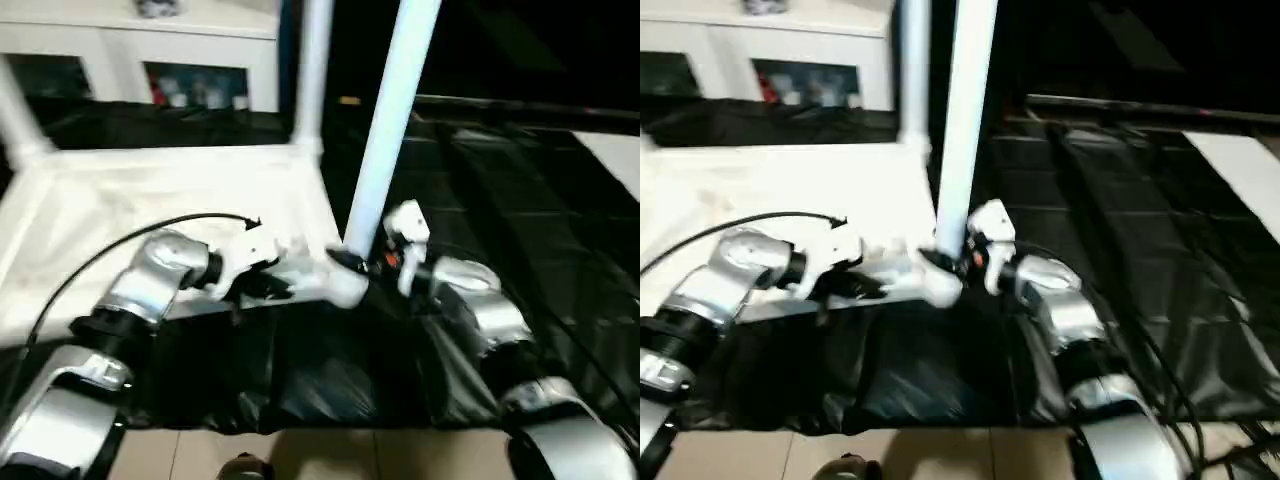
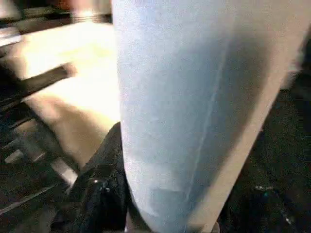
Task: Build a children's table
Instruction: Insert table leg to table base
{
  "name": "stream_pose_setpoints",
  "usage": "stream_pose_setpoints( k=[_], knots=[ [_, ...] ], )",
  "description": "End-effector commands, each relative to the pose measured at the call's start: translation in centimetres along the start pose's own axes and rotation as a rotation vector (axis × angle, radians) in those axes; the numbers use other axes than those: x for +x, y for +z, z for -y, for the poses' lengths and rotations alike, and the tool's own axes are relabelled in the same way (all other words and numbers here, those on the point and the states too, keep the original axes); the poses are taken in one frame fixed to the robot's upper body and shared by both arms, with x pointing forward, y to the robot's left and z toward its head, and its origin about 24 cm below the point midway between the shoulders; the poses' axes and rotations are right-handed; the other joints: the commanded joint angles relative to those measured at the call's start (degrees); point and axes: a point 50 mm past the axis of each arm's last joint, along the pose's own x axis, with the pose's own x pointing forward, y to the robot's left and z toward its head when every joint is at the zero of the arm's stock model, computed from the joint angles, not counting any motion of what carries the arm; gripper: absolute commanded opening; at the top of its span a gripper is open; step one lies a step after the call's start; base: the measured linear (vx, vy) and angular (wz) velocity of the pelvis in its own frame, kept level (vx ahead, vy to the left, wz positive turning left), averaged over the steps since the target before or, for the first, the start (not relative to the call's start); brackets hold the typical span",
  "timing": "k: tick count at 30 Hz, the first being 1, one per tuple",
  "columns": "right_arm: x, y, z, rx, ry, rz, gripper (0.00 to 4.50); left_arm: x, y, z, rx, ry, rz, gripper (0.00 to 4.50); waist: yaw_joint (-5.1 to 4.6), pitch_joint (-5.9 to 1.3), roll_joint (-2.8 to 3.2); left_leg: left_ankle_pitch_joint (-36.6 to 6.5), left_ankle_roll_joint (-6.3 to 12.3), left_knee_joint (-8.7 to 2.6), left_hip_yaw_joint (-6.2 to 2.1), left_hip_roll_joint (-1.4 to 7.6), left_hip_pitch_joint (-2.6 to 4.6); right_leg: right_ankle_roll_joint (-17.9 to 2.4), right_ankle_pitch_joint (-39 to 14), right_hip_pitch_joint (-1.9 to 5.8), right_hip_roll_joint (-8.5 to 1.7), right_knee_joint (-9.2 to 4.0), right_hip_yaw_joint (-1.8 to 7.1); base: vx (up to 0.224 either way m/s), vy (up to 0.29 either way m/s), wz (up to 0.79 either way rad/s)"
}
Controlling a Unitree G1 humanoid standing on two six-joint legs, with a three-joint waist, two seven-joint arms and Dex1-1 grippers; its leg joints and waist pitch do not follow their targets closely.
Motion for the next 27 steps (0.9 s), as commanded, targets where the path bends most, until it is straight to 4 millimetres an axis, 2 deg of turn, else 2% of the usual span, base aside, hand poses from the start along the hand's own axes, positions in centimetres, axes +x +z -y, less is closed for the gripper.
stream_pose_setpoints(
  k=[1, 3, 4, 7, 8, 10, 11, 12, 14, 19, 20, 22, 25, 26, 27],
  knots=[
    [-0.8, -3.8, 0.6, 0.069, -0.168, -0.173, 1.89, -0.6, 4.0, -0.8, 0.075, 0.113, 0.106, 0.0, -0.45, -3.69, 0.87, -28.73, -7.93, -5.25, -3.71, 4.9, 2.66, -10.71, -22.19, 0.58, -6.53, -5.24, 3.34, 0.0, 0.0, 0.0],
    [-0.5, -3.8, 0.5, 0.09, -0.189, -0.174, 1.89, -0.3, 4.3, -0.7, 0.063, 0.135, 0.104, 0.0, -0.44, -3.68, 0.95, -28.01, -7.14, -4.99, -3.55, 4.9, 2.81, -10.59, -21.93, 0.44, -6.63, -5.54, 3.54, 0.0, 0.0, 0.0],
    [-0.4, -3.9, 0.4, 0.1, -0.196, -0.174, 1.89, -0.1, 4.4, -0.6, 0.058, 0.143, 0.104, 0.0, -0.5, -3.78, 0.92, -26.04, -5.97, -4.91, -3.38, 4.85, 2.62, -10.66, -19.77, 0.71, -6.38, -5.51, 3.58, 0.0, 0.0, 0.0],
    [0.2, -4.0, 0.1, 0.138, -0.235, -0.177, 1.89, 0.6, 5.1, -0.2, 0.031, 0.194, 0.096, 0.0, -0.63, -3.96, 0.86, -23.17, -5.18, -5.08, -3.11, 4.94, 2.34, -11.15, -14.84, 1.04, -5.89, -4.92, 3.53, 0.0, 0.0, 0.0],
    [0.4, -4.0, 0.0, 0.152, -0.247, -0.178, 1.89, 0.9, 5.3, 0.0, 0.028, 0.197, 0.099, 0.0, -0.67, -3.92, 0.79, -22.46, -4.56, -4.83, -2.9, 4.73, 2.49, -11.67, -14.38, 0.95, -5.83, -5.02, 3.49, 0.0, 0.0, 0.0],
    [0.5, -4.0, -0.1, 0.157, -0.25, -0.177, 1.89, 0.9, 5.4, 0.0, 0.029, 0.192, 0.101, 0.0, -0.59, -3.99, 0.84, -21.5, -3.98, -4.8, -2.91, 4.64, 2.19, -11.3, -14.28, 1.24, -5.84, -5.12, 3.48, 0.0, 0.0, 0.0],
    [0.5, -4.0, -0.1, 0.157, -0.249, -0.177, 1.89, 0.9, 5.4, 0.0, 0.03, 0.191, 0.101, 0.0, -0.58, -3.99, 0.83, -21.1, -3.86, -4.83, -2.91, 4.64, 2.09, -11.15, -13.89, 1.31, -5.78, -5.08, 3.46, 0.0, 0.0, 0.0],
    [0.9, -4.0, -0.4, 0.162, -0.241, -0.178, 1.89, 0.9, 5.4, 0.1, 0.04, 0.182, 0.095, 0.0, -0.59, -4.04, 1.1, -20.89, -3.84, -4.91, -2.93, 4.7, 2.14, -11.05, -12.91, 1.25, -5.59, -4.92, 3.41, 0.0, 0.0, 0.0],
    [1.1, -3.9, -0.5, 0.163, -0.245, -0.179, 1.89, 0.8, 5.4, 0.2, 0.038, 0.186, 0.089, 0.0, -0.72, -4.0, 1.02, -21.53, -4.06, -5.0, -2.93, 4.69, 2.17, -11.22, -12.55, 1.24, -5.49, -4.85, 3.36, 0.0, 0.0, 0.0],
    [1.6, -3.5, -0.8, 0.153, -0.222, -0.167, 1.89, 0.6, 5.5, 0.4, 0.038, 0.177, 0.082, 0.0, -0.87, -3.86, 1.11, -23.4, -4.66, -5.09, -3.08, 4.73, 2.2, -10.92, -15.2, 1.15, -5.67, -5.07, 3.42, 0.0, 0.0, 0.0],
    [1.7, -3.2, -0.9, 0.143, -0.211, -0.157, 1.89, 0.6, 5.5, 0.5, 0.04, 0.172, 0.079, 0.0, -0.85, -3.83, 1.22, -24.04, -4.83, -5.08, -3.06, 4.7, 2.41, -10.77, -15.75, 0.93, -5.6, -5.17, 3.44, 0.0, 0.0, 0.0],
    [2.0, -2.5, -1.0, 0.136, -0.166, -0.12, 2.45, 0.5, 5.4, 0.5, 0.044, 0.169, 0.076, 0.0, -0.99, -3.86, 1.19, -24.36, -4.93, -5.1, -3.11, 4.71, 2.32, -10.8, -15.5, 0.99, -5.64, -5.17, 3.48, 0.0, 0.0, 0.0],
    [2.1, -1.8, -1.0, 0.134, -0.121, -0.08, 2.68, 0.4, 5.3, 0.5, 0.051, 0.165, 0.076, 0.0, -1.0, -4.03, 1.23, -22.78, -4.39, -4.98, -2.99, 4.74, 2.28, -11.55, -12.84, 1.11, -5.63, -5.02, 3.54, 0.0, 0.0, 0.0],
    [2.1, -1.5, -1.0, 0.129, -0.101, -0.067, 2.76, 0.3, 5.3, 0.6, 0.055, 0.162, 0.079, 0.0, -0.9, -4.29, 1.11, -20.53, -3.83, -4.81, -2.82, 4.7, 2.06, -12.05, -9.88, 1.47, -5.59, -4.67, 3.54, 0.0, 0.0, 0.0],
    [2.1, -1.4, -1.0, 0.124, -0.088, -0.059, 2.86, 0.3, 5.2, 0.6, 0.059, 0.158, 0.08, 0.0, -0.86, -4.31, 1.2, -17.93, -2.94, -4.66, -2.65, 4.61, 1.83, -12.65, -6.48, 1.52, -5.36, -4.29, 3.44, 0.0, 0.0, 0.0]
  ],
)
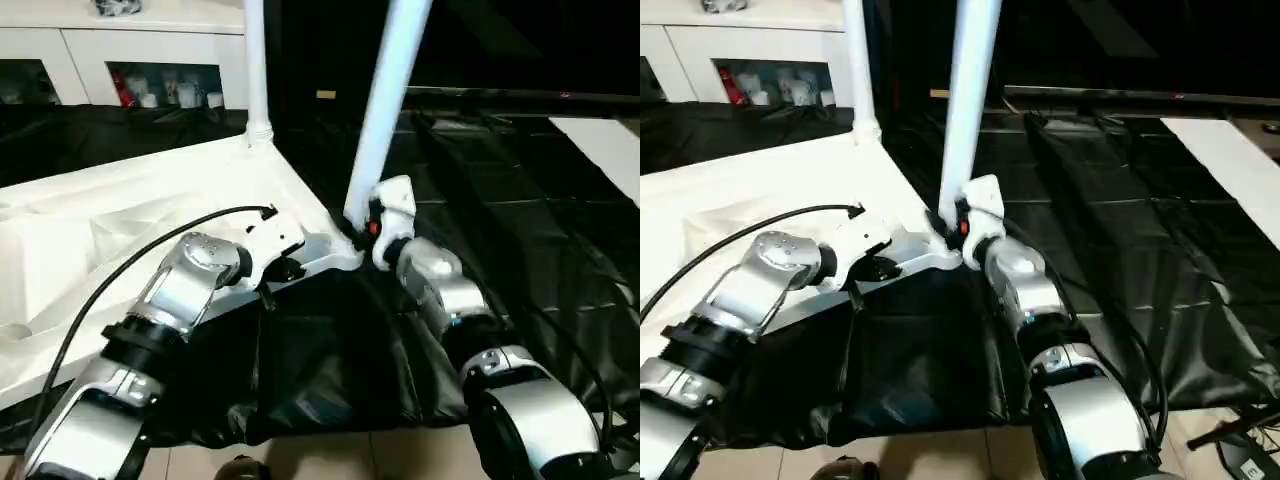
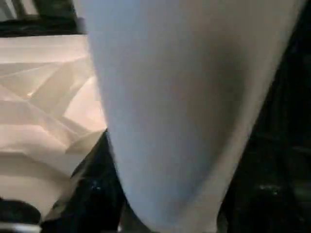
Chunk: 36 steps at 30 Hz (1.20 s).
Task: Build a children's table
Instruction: Insert table leg to table base
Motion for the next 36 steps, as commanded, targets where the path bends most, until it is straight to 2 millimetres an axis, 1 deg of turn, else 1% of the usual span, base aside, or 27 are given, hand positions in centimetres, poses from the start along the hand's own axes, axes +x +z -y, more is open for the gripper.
stream_pose_setpoints(
  k=[1, 3, 5, 7, 9, 11, 12, 16, 17, 19, 20, 22, 23, 26, 28, 29, 30, 32, 33, 34, 35, 36],
  knots=[
    [-0.1, -1.5, -0.9, 0.026, 0.072, -0.049, 2.96, -0.7, 3.3, -0.1, 0.116, 0.009, 0.12, 0.0, 0.13, -4.42, 1.06, -17.12, -2.45, -4.51, -2.63, 4.58, 2.12, -12.48, -5.93, 2.2, -5.33, -4.11, 3.36, 0.0, 0.0, 0.0],
    [-0.3, -1.1, -0.8, 0.014, 0.101, -0.031, 3.15, -0.7, 3.1, 0.0, 0.12, -0.006, 0.119, 0.0, 0.26, -4.38, 1.07, -16.38, -1.53, -4.42, -2.51, 4.59, 2.15, -13.0, -5.0, 2.31, -5.37, -4.06, 3.28, 0.0, 0.0, 0.0],
    [-0.4, -0.8, -0.6, 0.003, 0.128, -0.015, 3.22, -0.8, 3.0, 0.2, 0.122, -0.027, 0.126, 0.0, 0.33, -4.34, 1.03, -16.52, -1.42, -4.42, -2.5, 4.61, 2.19, -13.07, -5.69, 2.33, -5.37, -4.13, 3.28, 0.0, 0.0, 0.0],
    [-0.6, -0.6, -0.5, -0.015, 0.147, -0.008, 3.49, -0.9, 2.9, 0.2, 0.133, -0.039, 0.13, 0.0, 0.39, -4.29, 1.13, -17.07, -1.62, -4.49, -2.56, 4.69, 2.22, -13.02, -6.9, 2.31, -5.36, -4.23, 3.25, 0.0, 0.0, 0.0],
    [-0.9, -0.4, -0.4, -0.043, 0.182, -0.001, 3.67, -1.0, 2.8, 0.3, 0.14, -0.066, 0.134, 0.0, 0.41, -4.3, 1.17, -17.71, -1.98, -4.51, -2.55, 4.72, 2.35, -13.05, -7.6, 2.25, -5.36, -4.26, 3.25, 0.0, 0.0, 0.0],
    [-1.2, -0.4, -0.3, -0.056, 0.208, 0.001, 3.67, -1.0, 2.7, 0.3, 0.144, -0.085, 0.136, 0.0, 0.45, -4.23, 1.2, -18.36, -2.08, -4.57, -2.56, 4.77, 2.39, -12.94, -8.18, 2.17, -5.34, -4.3, 3.28, 0.0, 0.0, 0.0],
    [-1.5, -0.4, -0.3, -0.072, 0.248, 0.002, 3.67, -1.1, 2.5, 0.4, 0.148, -0.111, 0.133, 0.0, 0.52, -4.2, 1.2, -18.52, -2.13, -4.61, -2.59, 4.75, 2.39, -12.78, -8.52, 2.23, -5.35, -4.38, 3.27, 0.0, 0.0, 0.0],
    [-2.5, -0.8, -0.1, -0.1, 0.347, -0.031, 3.67, -1.5, 2.0, 0.7, 0.161, -0.187, 0.131, 0.0, 0.77, -4.29, 1.23, -17.76, -1.59, -4.47, -2.49, 4.78, 2.3, -13.0, -7.57, 2.31, -5.34, -4.17, 3.23, 0.0, 0.0, 0.0],
    [-2.6, -0.8, 0.0, -0.102, 0.352, -0.034, 3.67, -1.5, 2.0, 0.7, 0.161, -0.191, 0.13, 0.0, 0.79, -4.2, 1.21, -17.75, -1.51, -4.53, -2.52, 4.77, 2.25, -12.95, -7.68, 2.29, -5.23, -4.21, 3.21, 0.0, 0.0, 0.0],
    [-3.0, -1.0, 0.1, -0.117, 0.39, -0.055, 3.67, -1.6, 1.9, 0.7, 0.174, -0.22, 0.131, 0.0, 0.99, -4.19, 1.19, -18.3, -1.56, -4.52, -2.44, 4.82, 2.41, -13.05, -8.5, 2.15, -5.3, -4.32, 3.25, 0.0, 0.0, 0.0],
    [-3.4, -1.1, 0.1, -0.12, 0.427, -0.071, 3.67, -1.8, 1.8, 0.8, 0.185, -0.251, 0.134, 0.0, 1.27, -4.14, 1.26, -18.83, -1.74, -4.53, -2.41, 4.9, 2.54, -12.93, -9.71, 2.06, -5.33, -4.46, 3.27, 0.0, 0.0, 0.0],
    [-3.6, -1.2, 0.2, -0.119, 0.445, -0.08, 3.67, -1.9, 1.8, 0.9, 0.189, -0.265, 0.134, 0.0, 1.49, -4.15, 1.29, -18.8, -1.89, -4.53, -2.43, 4.94, 2.53, -12.85, -9.85, 2.05, -5.33, -4.37, 3.27, 0.0, 0.0, 0.0],
    [-4.1, -1.3, 0.3, -0.121, 0.479, -0.101, 3.67, -2.0, 1.7, 0.9, 0.195, -0.285, 0.129, 0.0, 1.86, -4.16, 1.25, -19.17, -2.05, -4.54, -2.41, 4.95, 2.64, -12.81, -10.32, 2.02, -5.3, -4.43, 3.23, 0.0, 0.0, 0.0],
    [-4.5, -1.5, 0.5, -0.121, 0.504, -0.117, 3.67, -2.2, 1.7, 0.8, 0.198, -0.294, 0.129, 0.0, 2.13, -4.17, 1.27, -19.5, -2.35, -4.58, -2.44, 5.0, 2.63, -12.7, -10.73, 1.94, -5.37, -4.37, 3.24, 0.0, 0.0, 0.0],
    [-4.8, -1.6, 0.6, -0.121, 0.521, -0.126, 3.4, -2.3, 1.7, 0.7, 0.198, -0.298, 0.13, 0.0, 2.28, -4.18, 1.25, -19.48, -2.42, -4.58, -2.46, 4.99, 2.62, -12.64, -10.68, 1.93, -5.42, -4.37, 3.25, 0.0, 0.0, 0.0],
    [-4.8, -1.6, 0.6, -0.12, 0.524, -0.127, 3.4, -2.3, 1.7, 0.7, 0.199, -0.299, 0.131, 0.0, 2.32, -4.23, 1.2, -19.02, -2.41, -4.54, -2.47, 4.97, 2.6, -12.81, -10.2, 1.98, -5.43, -4.3, 3.24, 0.0, 0.0, 0.0],
    [-4.8, -1.6, 0.6, -0.12, 0.524, -0.127, 3.3, -2.3, 1.7, 0.7, 0.199, -0.299, 0.131, 0.0, 2.32, -4.24, 1.18, -18.71, -2.33, -4.55, -2.46, 4.95, 2.51, -12.99, -9.8, 2.0, -5.44, -4.26, 3.23, 0.0, 0.0, 0.0],
    [-5.3, -1.9, 0.6, -0.12, 0.558, -0.139, 3.21, -2.4, 1.5, 0.8, 0.2, -0.315, 0.131, 0.0, 2.41, -4.22, 1.29, -18.95, -2.25, -4.48, -2.44, 4.93, 2.55, -12.94, -10.23, 1.99, -5.48, -4.36, 3.23, 0.0, 0.0, 0.0],
    [-5.4, -2.0, 0.6, -0.118, 0.57, -0.144, 3.21, -2.4, 1.5, 0.8, 0.2, -0.32, 0.131, 0.0, 2.43, -4.22, 1.23, -18.77, -2.18, -4.48, -2.49, 4.95, 2.44, -12.91, -10.33, 2.1, -5.51, -4.33, 3.22, 0.0, 0.0, 0.0],
    [-5.4, -2.0, 0.6, -0.118, 0.57, -0.144, 2.96, -2.4, 1.5, 0.8, 0.2, -0.32, 0.131, 0.0, 2.45, -4.22, 1.19, -18.62, -2.11, -4.49, -2.49, 4.95, 2.42, -12.88, -10.27, 2.1, -5.48, -4.33, 3.22, 0.0, 0.0, 0.0],
    [-5.5, -2.1, 0.5, -0.116, 0.581, -0.15, 2.93, -2.4, 1.5, 0.8, 0.203, -0.325, 0.132, 0.0, 2.48, -4.25, 1.32, -18.45, -2.04, -4.47, -2.52, 4.95, 2.43, -12.98, -10.13, 2.09, -5.47, -4.29, 3.18, 0.0, 0.0, 0.0],
    [-5.6, -2.2, 0.5, -0.118, 0.587, -0.158, 2.91, -2.5, 1.4, 0.8, 0.204, -0.332, 0.133, 0.0, 2.47, -4.24, 1.28, -18.53, -2.05, -4.5, -2.54, 4.98, 2.41, -12.94, -10.1, 2.11, -5.46, -4.31, 3.16, 0.0, 0.0, 0.0]
  ],
)
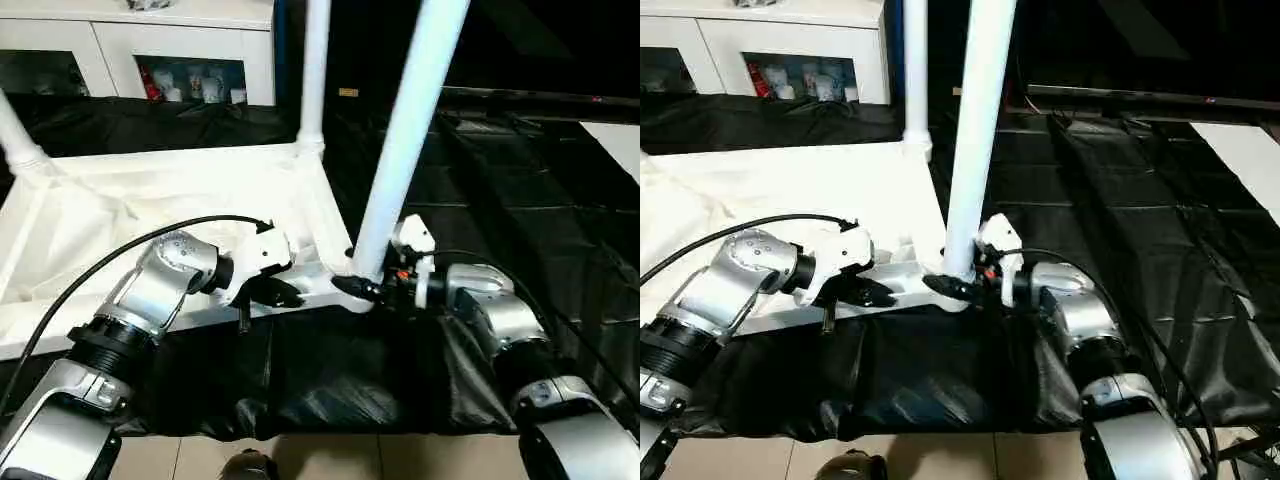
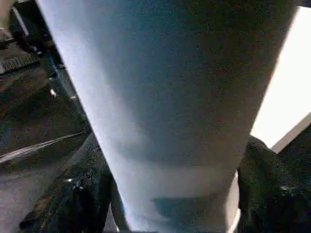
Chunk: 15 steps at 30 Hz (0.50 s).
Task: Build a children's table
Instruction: Insert table leg to table base, then rotate leg to tighten
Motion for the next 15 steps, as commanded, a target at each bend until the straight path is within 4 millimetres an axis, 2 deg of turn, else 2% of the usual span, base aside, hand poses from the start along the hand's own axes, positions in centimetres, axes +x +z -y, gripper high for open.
stream_pose_setpoints(
  k=[1, 2, 10, 13, 15],
  knots=[
    [0.2, -0.7, -0.7, 0.016, 0.059, -0.033, 2.83, -0.3, 2.5, 0.0, 0.11, -0.01, 0.089, 0.0, -0.15, -4.43, 1.08, -18.58, -2.08, -4.41, -2.54, 4.93, 2.45, -13.03, -9.84, 2.07, -5.48, -4.24, 3.21, 0.0, 0.0, 0.0],
    [0.2, -0.8, -0.7, 0.015, 0.06, -0.036, 2.72, -0.4, 2.4, 0.0, 0.111, -0.014, 0.09, 0.0, -0.16, -4.41, 1.07, -18.64, -2.08, -4.43, -2.55, 4.92, 2.43, -13.1, -9.85, 2.07, -5.46, -4.22, 3.18, 0.0, 0.0, 0.0],
    [0.2, -1.2, -0.8, 0.025, 0.058, -0.053, 2.7, -0.5, 2.2, -0.1, 0.098, -0.021, 0.085, 0.0, -0.27, -4.37, 1.08, -19.09, -2.36, -4.45, -2.57, 4.95, 2.5, -13.19, -10.9, 2.03, -5.53, -4.34, 3.21, 0.0, 0.0, 0.0],
    [0.7, -1.9, -0.4, 0.075, -0.057, -0.053, 2.7, 0.2, 2.2, -0.8, 0.023, 0.058, 0.113, 0.0, -0.34, -4.41, 1.02, -18.29, -2.23, -4.4, -2.53, 4.89, 2.46, -13.54, -9.53, 2.01, -5.45, -4.16, 3.2, 0.0, 0.0, 0.0],
    [1.2, -2.3, 0.1, 0.111, -0.182, -0.052, 2.7, 0.6, 2.3, -1.4, -0.016, 0.132, 0.12, 0.0, -0.67, -4.3, 0.73, -19.19, -3.02, -4.44, -2.61, 4.87, 2.53, -13.65, -11.53, 1.82, -5.83, -4.4, 3.33, 0.0, 0.0, 0.0]
  ],
)
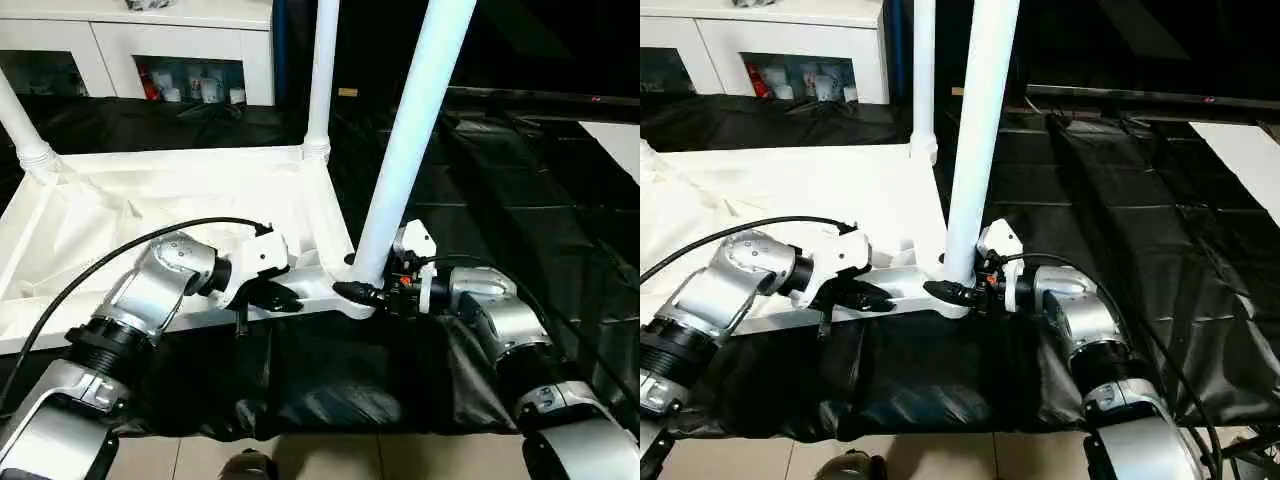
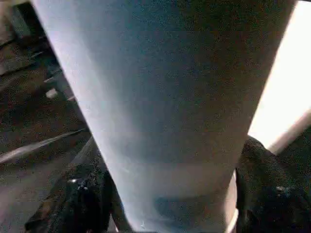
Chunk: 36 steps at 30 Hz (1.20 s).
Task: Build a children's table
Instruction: Rotate leg to tighten
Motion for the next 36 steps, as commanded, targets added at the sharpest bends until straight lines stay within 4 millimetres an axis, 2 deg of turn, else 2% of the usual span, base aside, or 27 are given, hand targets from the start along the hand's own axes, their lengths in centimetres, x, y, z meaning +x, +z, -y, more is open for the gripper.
stream_pose_setpoints(
  k=[1, 4, 5, 6, 8, 9, 11, 14, 15, 16, 17, 21, 22, 25, 26, 29, 31, 33, 34, 36],
  knots=[
    [0.9, -1.8, 0.2, 0.076, -0.149, -0.069, 2.7, 0.1, 2.9, -1.3, 0.027, 0.121, 0.087, 0.0, -0.41, -4.23, 0.73, -19.9, -3.27, -4.49, -2.71, 4.81, 2.53, -13.45, -12.86, 1.81, -5.84, -4.59, 3.27, 0.0, 0.0, 0.0],
    [2.3, -2.3, 0.2, 0.14, -0.3, -0.064, 2.69, 1.0, 3.0, -2.3, -0.03, 0.266, 0.061, 0.0, -0.99, -3.98, 0.67, -22.99, -4.97, -4.56, -3.02, 4.79, 2.97, -11.37, -19.9, 1.4, -6.14, -5.44, 3.39, 0.0, 0.0, 0.0],
    [3.0, -2.4, 0.2, 0.176, -0.371, -0.06, 2.69, 1.5, 3.2, -2.6, -0.064, 0.323, 0.066, 0.0, -1.08, -3.99, 0.72, -23.44, -5.13, -4.59, -3.09, 4.77, 2.97, -10.74, -20.81, 1.31, -6.15, -5.58, 3.44, 0.0, 0.0, 0.0],
    [3.0, -2.4, 0.2, 0.176, -0.371, -0.06, 2.69, 1.5, 3.2, -2.6, -0.064, 0.323, 0.066, 0.0, -1.09, -3.98, 0.74, -23.66, -5.24, -4.62, -3.19, 4.84, 3.0, -10.55, -20.92, 1.29, -6.19, -5.59, 3.43, 0.0, 0.0, 0.0],
    [4.7, -2.3, -0.2, 0.252, -0.497, -0.052, 2.69, 2.4, 3.7, -2.7, -0.109, 0.399, 0.086, 0.0, -1.17, -4.02, 0.8, -23.73, -5.3, -4.74, -3.13, 4.87, 2.97, -10.3, -20.01, 1.13, -6.08, -5.56, 3.45, 0.0, 0.0, 0.0],
    [5.3, -2.1, -0.4, 0.27, -0.523, -0.042, 2.69, 2.7, 3.9, -2.6, -0.116, 0.413, 0.092, 0.0, -1.55, -3.96, 0.63, -24.43, -5.7, -4.93, -3.22, 4.76, 2.9, -10.28, -19.96, 1.15, -5.83, -5.54, 3.32, 0.0, 0.0, 0.0],
    [6.0, -1.7, -0.8, 0.274, -0.523, -0.027, 2.69, 3.2, 4.2, -2.3, -0.115, 0.413, 0.101, 0.0, -1.68, -3.97, 0.7, -25.5, -5.55, -4.78, -3.15, 4.66, 3.09, -9.9, -20.51, 0.97, -5.96, -5.72, 3.37, 0.0, 0.0, 0.0],
    [6.6, -1.5, -1.1, 0.267, -0.52, -0.017, 2.69, 3.7, 4.4, -2.0, -0.114, 0.405, 0.111, 0.0, -1.8, -4.0, 0.75, -24.83, -4.86, -4.84, -3.12, 4.67, 2.86, -9.3, -19.39, 1.16, -5.92, -5.81, 3.44, 0.0, 0.0, 0.0],
    [6.7, -1.4, -1.1, 0.278, -0.519, -0.008, 2.69, 3.8, 4.5, -1.9, -0.107, 0.396, 0.114, 0.0, -1.93, -4.05, 0.27, -24.06, -4.49, -4.92, -3.03, 4.69, 2.67, -9.37, -18.35, 1.35, -5.86, -5.73, 3.43, 0.0, 0.0, 0.0],
    [6.7, -1.4, -1.2, 0.284, -0.521, -0.004, 3.04, 3.8, 4.5, -1.8, -0.103, 0.389, 0.116, 0.0, -1.84, -4.07, 0.51, -23.36, -4.24, -4.88, -3.03, 4.68, 2.67, -9.48, -17.8, 1.36, -5.91, -5.58, 3.42, 0.0, 0.0, 0.0],
    [6.7, -1.4, -1.2, 0.289, -0.519, 0.001, 3.25, 3.8, 4.5, -1.7, -0.102, 0.387, 0.116, 0.0, -1.9, -4.03, 0.57, -23.28, -4.17, -4.89, -2.99, 4.68, 2.66, -9.49, -17.68, 1.31, -5.88, -5.6, 3.43, 0.0, 0.0, 0.0],
    [6.8, -0.9, -1.1, 0.286, -0.504, 0.033, 3.48, 3.7, 4.3, -1.3, -0.067, 0.345, 0.128, 0.0, -2.11, -3.99, 0.59, -24.11, -4.14, -5.0, -3.11, 4.72, 2.58, -9.24, -18.79, 1.36, -5.96, -5.69, 3.42, 0.0, 0.0, 0.0],
    [6.8, -0.8, -1.0, 0.271, -0.498, 0.035, 3.74, 3.6, 4.2, -1.3, -0.063, 0.332, 0.13, 0.0, -2.15, -3.97, 0.66, -24.33, -4.17, -4.99, -3.14, 4.73, 2.6, -9.23, -19.12, 1.3, -6.0, -5.74, 3.43, 0.0, 0.0, 0.0],
    [6.4, -0.4, -1.0, 0.212, -0.414, 0.048, 3.74, 3.2, 3.9, -1.0, -0.016, 0.275, 0.142, 0.0, -2.29, -4.03, 0.56, -23.74, -3.97, -5.02, -3.16, 4.71, 2.34, -9.27, -18.54, 1.51, -5.99, -5.66, 3.47, 0.0, 0.0, 0.0],
    [6.3, -0.4, -0.9, 0.212, -0.388, 0.056, 3.74, 3.1, 3.8, -0.9, -0.014, 0.266, 0.139, 0.0, -2.37, -4.15, 0.6, -22.69, -3.67, -5.07, -3.11, 4.77, 2.16, -9.45, -16.79, 1.72, -5.87, -5.39, 3.44, 0.0, 0.0, 0.0],
    [5.7, -0.3, -1.0, 0.138, -0.293, 0.043, 3.74, 2.7, 3.5, -0.8, -0.006, 0.224, 0.141, 0.0, -2.35, -4.25, 0.7, -19.91, -2.44, -4.77, -2.71, 4.68, 2.21, -10.9, -12.27, 1.86, -5.76, -5.04, 3.47, 0.0, 0.0, 0.0],
    [5.0, -0.4, -1.0, 0.09, -0.225, 0.03, 3.74, 2.5, 3.4, -0.6, 0.002, 0.18, 0.141, 0.0, -2.3, -4.43, 0.5, -17.32, -1.33, -4.59, -2.6, 4.64, 1.94, -11.68, -8.85, 2.29, -5.61, -4.63, 3.36, 0.0, 0.0, 0.0],
    [4.3, -0.5, -1.0, 0.041, -0.152, 0.013, 3.74, 2.2, 3.2, -0.3, 0.021, 0.121, 0.149, 0.0, -2.22, -4.54, 0.62, -14.19, 0.5, -4.25, -2.38, 4.54, 1.92, -13.06, -4.53, 2.45, -5.5, -4.27, 3.25, 0.0, 0.0, 0.0],
    [3.2, -0.8, -1.0, -0.023, -0.056, -0.019, 3.74, 1.7, 2.9, 0.1, 0.044, 0.054, 0.146, 0.0, -2.11, -4.55, 0.73, -13.58, 1.11, -4.16, -2.3, 4.57, 1.88, -13.42, -3.81, 2.55, -5.46, -4.19, 3.16, 0.0, 0.0, 0.0],
    [2.4, -1.0, -1.1, -0.06, 0.013, -0.047, 3.74, 1.4, 2.6, 0.4, 0.074, 0.003, 0.142, 0.0, -1.7, -4.53, 0.81, -13.05, 1.7, -4.04, -2.16, 4.73, 1.81, -13.59, -3.58, 2.65, -5.2, -4.1, 2.96, 0.0, 0.0, 0.0]
  ],
)
